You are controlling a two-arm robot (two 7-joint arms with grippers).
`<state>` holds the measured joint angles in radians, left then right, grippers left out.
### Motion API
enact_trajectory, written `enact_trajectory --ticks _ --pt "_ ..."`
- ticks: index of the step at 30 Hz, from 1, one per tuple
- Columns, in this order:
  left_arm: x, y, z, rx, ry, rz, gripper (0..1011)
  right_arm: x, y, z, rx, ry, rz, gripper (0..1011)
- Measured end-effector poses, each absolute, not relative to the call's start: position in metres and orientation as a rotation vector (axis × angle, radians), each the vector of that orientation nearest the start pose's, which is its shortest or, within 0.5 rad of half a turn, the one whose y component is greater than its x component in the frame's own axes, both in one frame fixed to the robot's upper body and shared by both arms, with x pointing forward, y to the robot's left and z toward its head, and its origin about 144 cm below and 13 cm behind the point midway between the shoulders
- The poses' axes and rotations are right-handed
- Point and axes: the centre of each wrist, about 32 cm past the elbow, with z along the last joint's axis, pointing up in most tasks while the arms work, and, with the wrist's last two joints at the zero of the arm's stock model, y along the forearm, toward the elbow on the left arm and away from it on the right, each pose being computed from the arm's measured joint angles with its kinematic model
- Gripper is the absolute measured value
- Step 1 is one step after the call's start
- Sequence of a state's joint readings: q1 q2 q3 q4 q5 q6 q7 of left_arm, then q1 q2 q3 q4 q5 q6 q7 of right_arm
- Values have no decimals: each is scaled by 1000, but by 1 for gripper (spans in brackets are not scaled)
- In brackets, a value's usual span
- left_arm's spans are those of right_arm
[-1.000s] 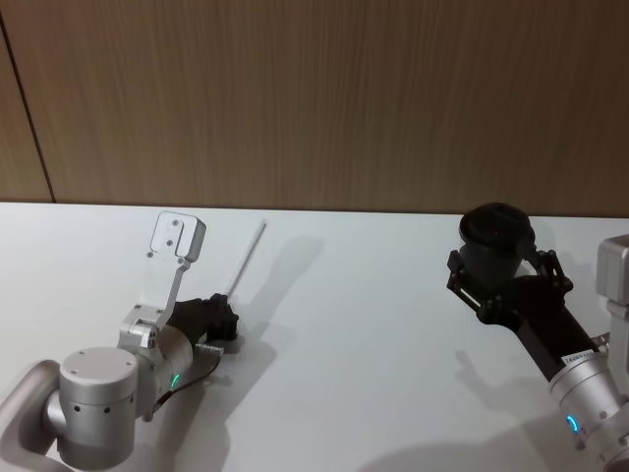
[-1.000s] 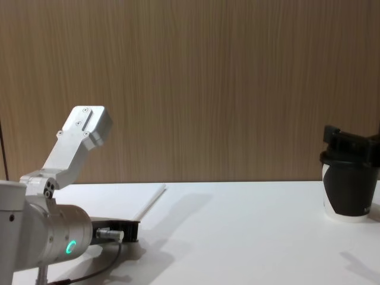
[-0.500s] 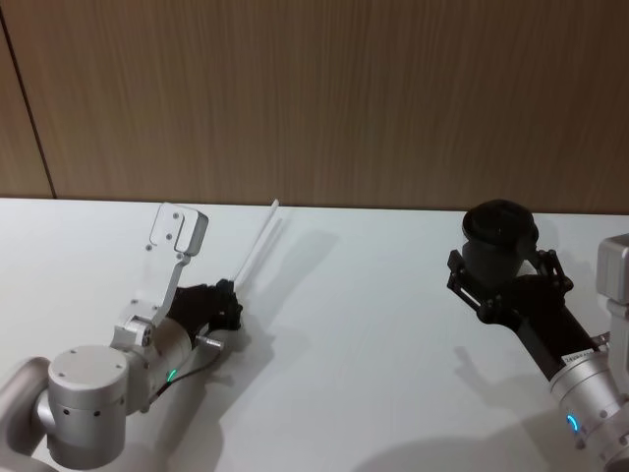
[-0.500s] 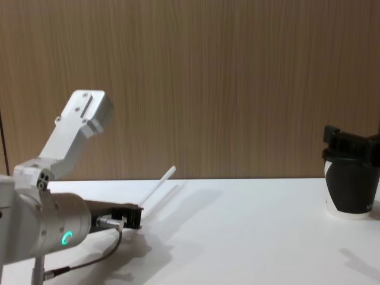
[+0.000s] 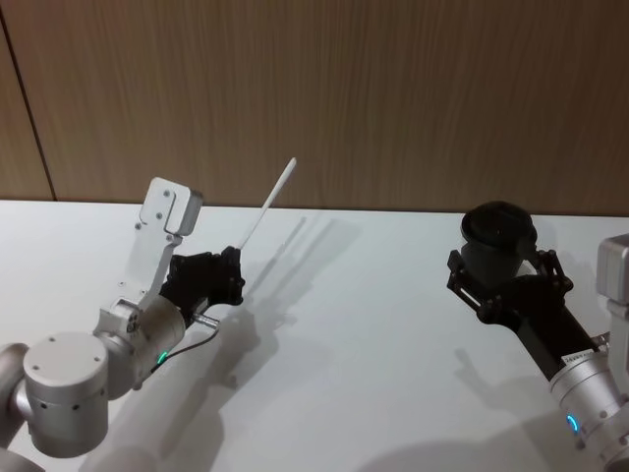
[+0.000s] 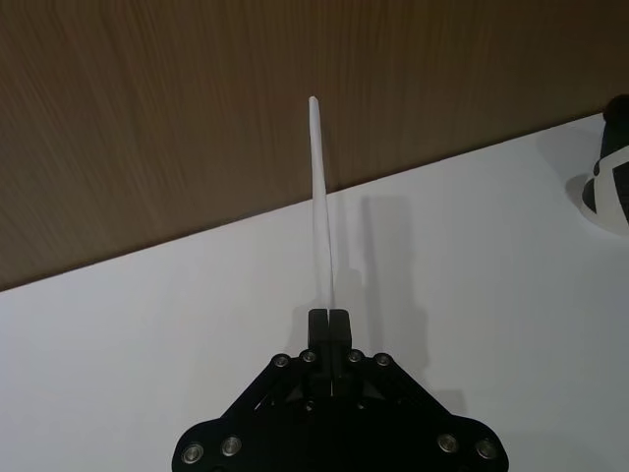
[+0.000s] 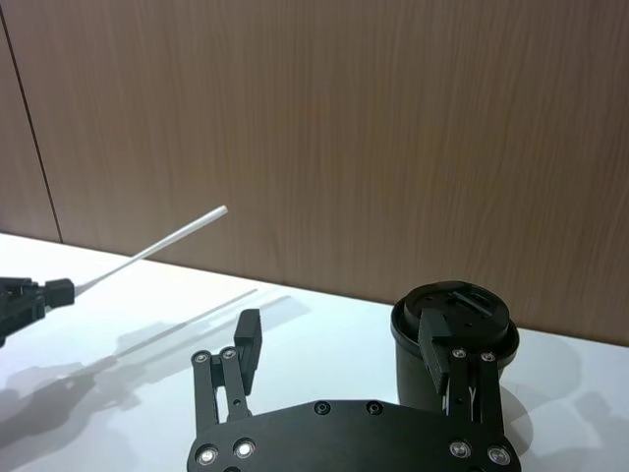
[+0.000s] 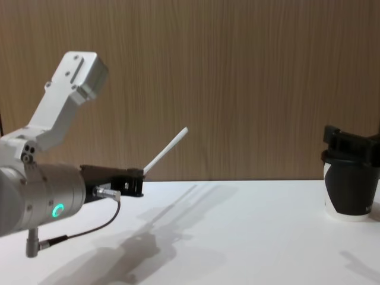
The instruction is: Pick up the straw with one hand, pass it to the other hand, and insert it into the cup.
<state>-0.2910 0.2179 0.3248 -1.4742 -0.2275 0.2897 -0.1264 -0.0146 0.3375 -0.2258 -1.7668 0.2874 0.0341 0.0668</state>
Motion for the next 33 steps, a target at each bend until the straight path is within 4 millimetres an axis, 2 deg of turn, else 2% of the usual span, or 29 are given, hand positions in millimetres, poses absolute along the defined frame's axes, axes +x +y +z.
enact_trajectory --ticks 13,33 --pt "527 212 1211 123 -11 1036 8 443 -237 1189 26 -75 -1229 1001" --pt "534 227 1232 49 -102 747 7 443 -237 1189 26 -75 -1229 1001"
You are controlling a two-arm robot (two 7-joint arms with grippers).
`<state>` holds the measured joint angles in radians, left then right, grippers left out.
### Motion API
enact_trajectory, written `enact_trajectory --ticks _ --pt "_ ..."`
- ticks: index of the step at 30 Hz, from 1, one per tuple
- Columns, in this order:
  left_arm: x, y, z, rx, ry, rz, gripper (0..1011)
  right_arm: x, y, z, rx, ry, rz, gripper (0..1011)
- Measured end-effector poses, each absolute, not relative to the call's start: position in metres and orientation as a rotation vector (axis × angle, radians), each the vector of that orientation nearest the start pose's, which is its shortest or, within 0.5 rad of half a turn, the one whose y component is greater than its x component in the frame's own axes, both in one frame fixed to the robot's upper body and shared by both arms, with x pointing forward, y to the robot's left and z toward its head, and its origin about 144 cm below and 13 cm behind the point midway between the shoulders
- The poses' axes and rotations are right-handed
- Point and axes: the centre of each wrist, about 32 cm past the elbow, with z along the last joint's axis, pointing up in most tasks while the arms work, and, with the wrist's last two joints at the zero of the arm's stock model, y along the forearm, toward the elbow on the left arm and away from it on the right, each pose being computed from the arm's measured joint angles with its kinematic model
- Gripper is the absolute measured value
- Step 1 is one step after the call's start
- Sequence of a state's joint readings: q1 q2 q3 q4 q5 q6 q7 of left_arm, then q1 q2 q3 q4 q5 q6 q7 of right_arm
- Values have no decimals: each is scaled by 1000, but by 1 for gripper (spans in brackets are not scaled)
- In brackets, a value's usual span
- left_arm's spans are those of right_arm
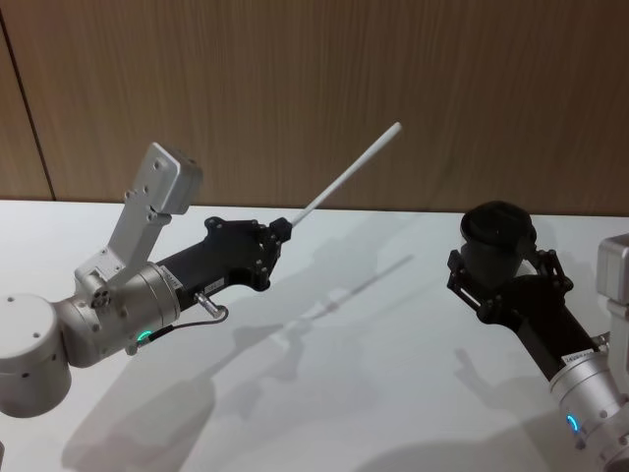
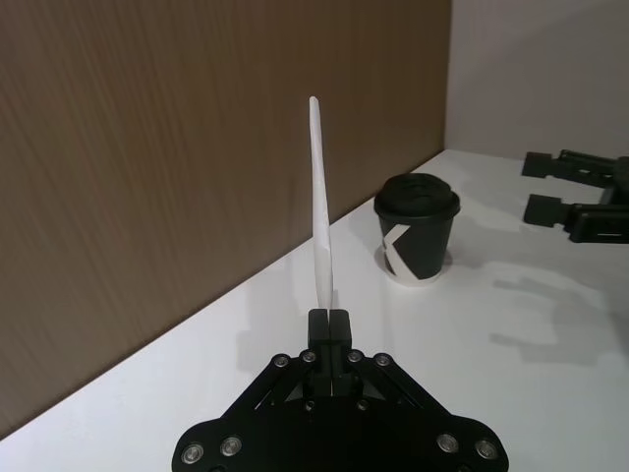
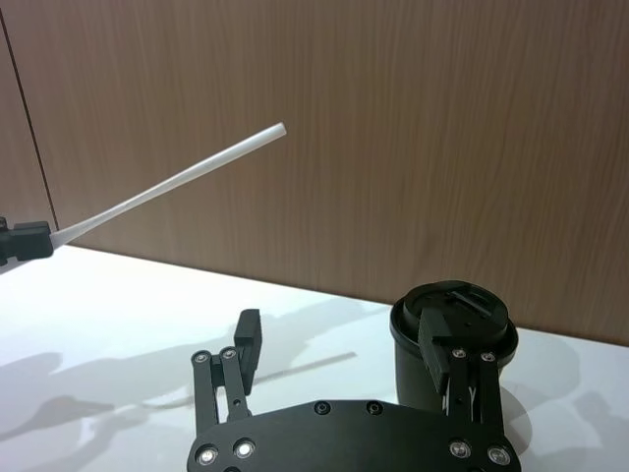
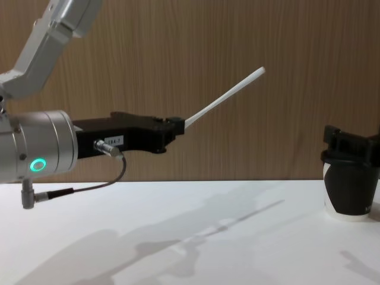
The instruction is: Pick up the straw with one hand, pass it to the other hand, and insert it into the cup.
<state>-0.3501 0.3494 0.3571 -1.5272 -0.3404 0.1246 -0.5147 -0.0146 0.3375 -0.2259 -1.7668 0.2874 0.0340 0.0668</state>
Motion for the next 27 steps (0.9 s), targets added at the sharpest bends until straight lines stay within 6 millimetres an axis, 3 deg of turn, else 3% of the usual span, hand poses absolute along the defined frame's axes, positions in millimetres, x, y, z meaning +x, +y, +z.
enact_trajectory --ticks 27 --pt "537 227 1244 10 -134 600 8 443 -237 1189 26 -75 -1229 1001"
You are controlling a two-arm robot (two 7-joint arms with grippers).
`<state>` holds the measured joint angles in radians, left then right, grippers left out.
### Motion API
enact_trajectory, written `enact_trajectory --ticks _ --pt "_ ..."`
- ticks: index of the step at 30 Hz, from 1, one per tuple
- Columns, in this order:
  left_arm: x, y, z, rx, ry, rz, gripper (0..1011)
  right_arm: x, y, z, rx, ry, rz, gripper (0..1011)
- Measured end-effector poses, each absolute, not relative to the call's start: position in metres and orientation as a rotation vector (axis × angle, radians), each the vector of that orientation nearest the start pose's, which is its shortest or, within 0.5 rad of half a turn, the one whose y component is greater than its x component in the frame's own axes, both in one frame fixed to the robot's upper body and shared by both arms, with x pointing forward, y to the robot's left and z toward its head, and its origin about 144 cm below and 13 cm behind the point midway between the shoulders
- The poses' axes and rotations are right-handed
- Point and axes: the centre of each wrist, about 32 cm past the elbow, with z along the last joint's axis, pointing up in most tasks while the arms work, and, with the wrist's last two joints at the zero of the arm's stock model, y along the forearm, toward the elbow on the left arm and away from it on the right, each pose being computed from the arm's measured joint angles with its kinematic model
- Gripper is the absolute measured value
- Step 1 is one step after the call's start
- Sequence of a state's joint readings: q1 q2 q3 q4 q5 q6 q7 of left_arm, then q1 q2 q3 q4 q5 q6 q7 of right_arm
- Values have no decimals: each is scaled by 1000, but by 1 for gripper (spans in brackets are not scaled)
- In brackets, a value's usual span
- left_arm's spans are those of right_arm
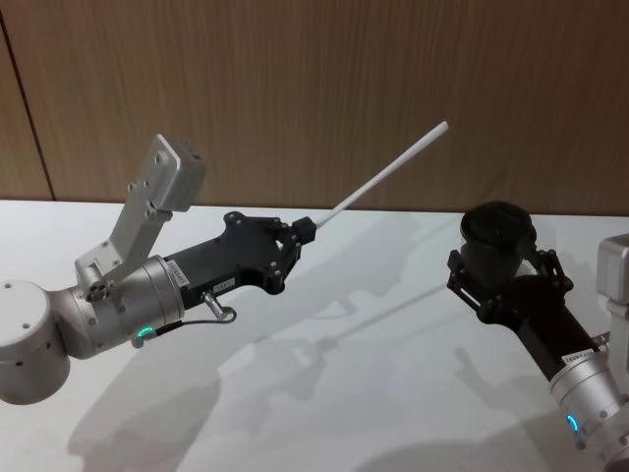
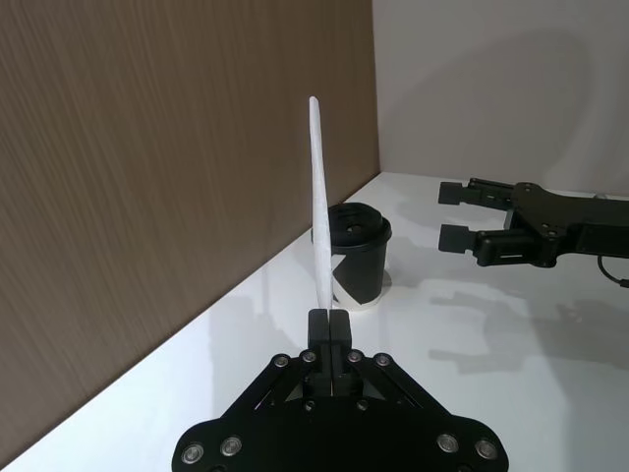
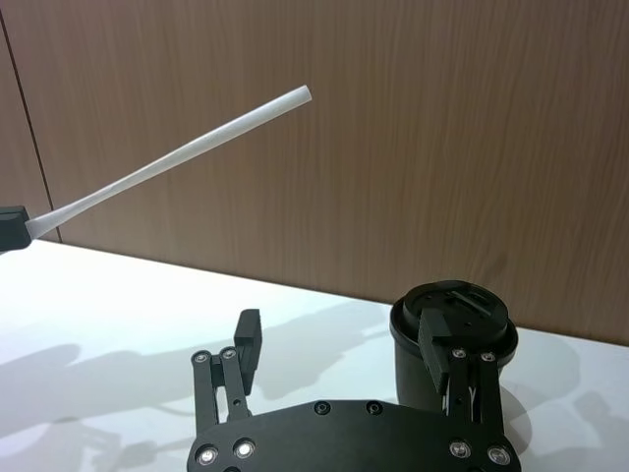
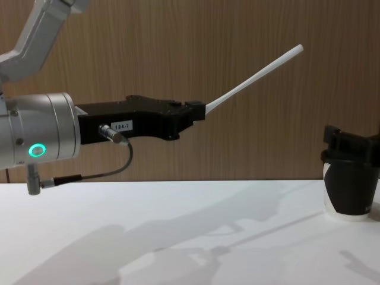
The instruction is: Pick up the straw with one hand, pass it to the other hand, and insert it into the cup.
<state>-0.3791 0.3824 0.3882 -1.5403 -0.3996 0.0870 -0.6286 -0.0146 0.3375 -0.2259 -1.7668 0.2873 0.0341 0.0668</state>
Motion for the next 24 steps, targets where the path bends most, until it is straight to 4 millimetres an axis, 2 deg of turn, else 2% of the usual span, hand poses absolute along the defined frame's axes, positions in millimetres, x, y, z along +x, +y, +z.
enact_trajectory --ticks 13,24 --pt "537 227 1245 8 -136 587 8 445 -235 1191 43 -70 -1222 1001" --pt "537 227 1245 7 -137 583 8 454 -224 1209 142 -12 -1148 1001"
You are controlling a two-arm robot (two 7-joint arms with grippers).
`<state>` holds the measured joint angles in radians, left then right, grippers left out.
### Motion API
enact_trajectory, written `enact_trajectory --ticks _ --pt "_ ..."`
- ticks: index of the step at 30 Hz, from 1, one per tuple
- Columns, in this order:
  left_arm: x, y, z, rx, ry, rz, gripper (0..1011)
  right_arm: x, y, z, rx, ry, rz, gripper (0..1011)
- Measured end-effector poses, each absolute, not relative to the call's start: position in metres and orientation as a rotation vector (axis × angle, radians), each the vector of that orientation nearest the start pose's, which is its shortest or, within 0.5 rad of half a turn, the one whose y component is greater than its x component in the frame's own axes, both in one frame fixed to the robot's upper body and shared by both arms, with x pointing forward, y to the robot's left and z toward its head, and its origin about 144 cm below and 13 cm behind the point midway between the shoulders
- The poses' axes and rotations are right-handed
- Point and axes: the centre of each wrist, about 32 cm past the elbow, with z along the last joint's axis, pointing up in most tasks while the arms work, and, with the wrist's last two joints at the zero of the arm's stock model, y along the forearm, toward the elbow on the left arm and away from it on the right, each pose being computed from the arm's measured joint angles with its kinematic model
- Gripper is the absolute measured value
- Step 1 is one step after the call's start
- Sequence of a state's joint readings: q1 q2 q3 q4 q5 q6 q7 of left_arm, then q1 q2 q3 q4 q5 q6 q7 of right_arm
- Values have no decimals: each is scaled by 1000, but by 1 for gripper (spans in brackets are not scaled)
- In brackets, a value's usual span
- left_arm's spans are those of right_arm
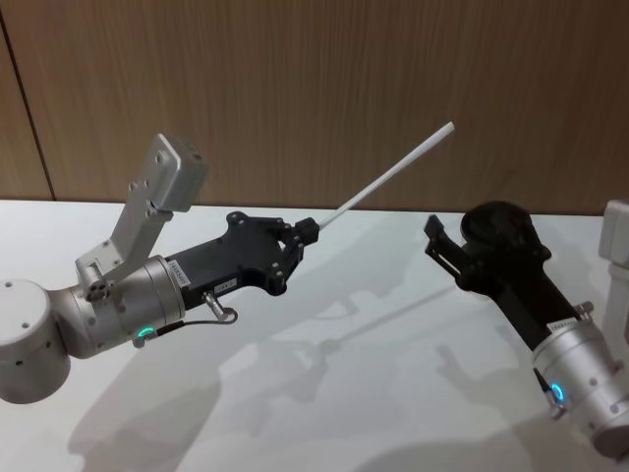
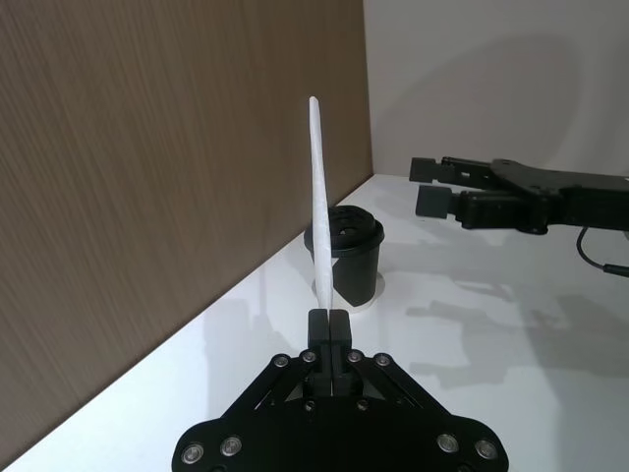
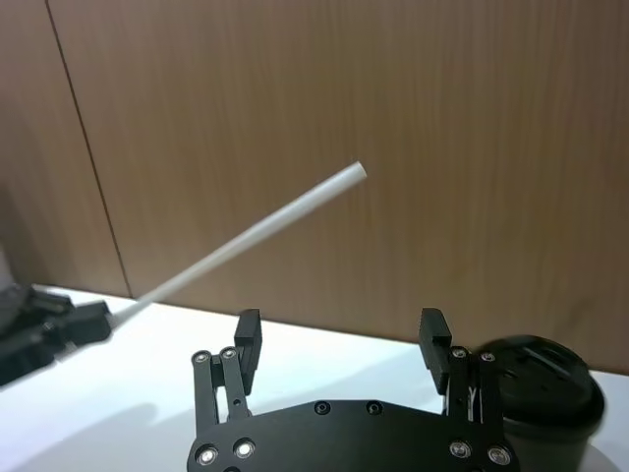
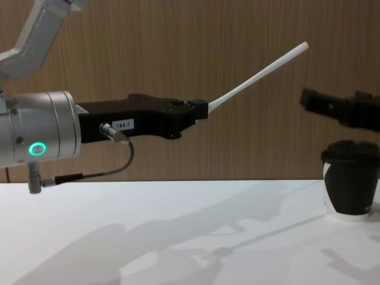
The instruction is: Pick up the straw with one hand, pass it to the other hand, and insert it into the cup.
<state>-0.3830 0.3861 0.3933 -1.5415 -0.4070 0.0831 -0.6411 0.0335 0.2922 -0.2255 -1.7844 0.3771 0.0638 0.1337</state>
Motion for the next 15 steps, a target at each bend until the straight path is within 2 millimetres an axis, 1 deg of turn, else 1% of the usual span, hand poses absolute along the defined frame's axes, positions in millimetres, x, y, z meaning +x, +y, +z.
enact_trajectory --ticks 15 --pt "537 227 1245 6 -137 581 8 462 -210 1233 324 130 -1047 1001"
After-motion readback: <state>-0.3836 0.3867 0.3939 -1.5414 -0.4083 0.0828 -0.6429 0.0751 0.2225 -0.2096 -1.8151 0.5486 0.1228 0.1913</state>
